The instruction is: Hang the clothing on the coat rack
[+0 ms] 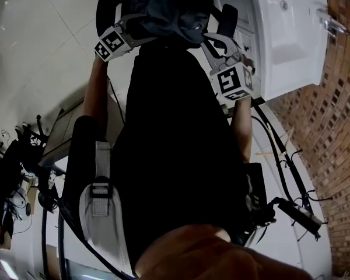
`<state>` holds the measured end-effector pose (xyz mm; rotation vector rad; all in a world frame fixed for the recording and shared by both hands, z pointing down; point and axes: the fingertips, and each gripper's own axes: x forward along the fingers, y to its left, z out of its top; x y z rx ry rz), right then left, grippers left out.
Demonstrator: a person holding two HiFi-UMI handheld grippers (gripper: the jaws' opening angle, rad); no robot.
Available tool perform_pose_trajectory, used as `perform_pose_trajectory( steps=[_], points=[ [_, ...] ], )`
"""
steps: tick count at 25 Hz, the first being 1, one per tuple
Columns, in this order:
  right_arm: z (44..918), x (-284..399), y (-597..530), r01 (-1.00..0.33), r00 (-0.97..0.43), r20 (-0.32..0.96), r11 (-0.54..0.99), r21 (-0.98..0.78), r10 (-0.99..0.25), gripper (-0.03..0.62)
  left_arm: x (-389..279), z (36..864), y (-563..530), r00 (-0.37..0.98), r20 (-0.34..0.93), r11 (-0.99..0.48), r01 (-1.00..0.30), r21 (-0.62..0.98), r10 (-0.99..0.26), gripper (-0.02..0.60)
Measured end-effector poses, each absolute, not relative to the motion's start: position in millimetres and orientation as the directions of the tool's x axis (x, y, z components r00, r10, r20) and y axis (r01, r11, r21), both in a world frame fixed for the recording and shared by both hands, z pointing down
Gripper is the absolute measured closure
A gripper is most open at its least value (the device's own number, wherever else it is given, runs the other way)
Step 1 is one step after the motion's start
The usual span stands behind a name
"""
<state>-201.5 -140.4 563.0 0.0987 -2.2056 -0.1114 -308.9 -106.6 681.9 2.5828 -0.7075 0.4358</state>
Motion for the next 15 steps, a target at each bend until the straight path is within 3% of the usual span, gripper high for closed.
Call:
perform_pose_trajectory(
  steps=[9,13,15],
  points=[
    [534,-183,-134,0.005,-0.514,0.826,0.962,0.272,-0.231,0.579,-267,701,-195,0.821,0.495,-0.926,-0.369,0.080,-0.284,0.182],
    [528,-165,-143,-0.072,-0.495,0.820,0.954,0.292,-0.288,0.579,-277,673,-200,0.902,0.421,-0.944,-0.220,0.247,-0.100,0.179],
    [523,-156,-145,-0.091,-0.481,0.821,0.948,0.304,-0.309,0.580,-290,662,-205,0.931,0.359,-0.924,-0.196,0.329,-0.070,0.180]
  ],
)
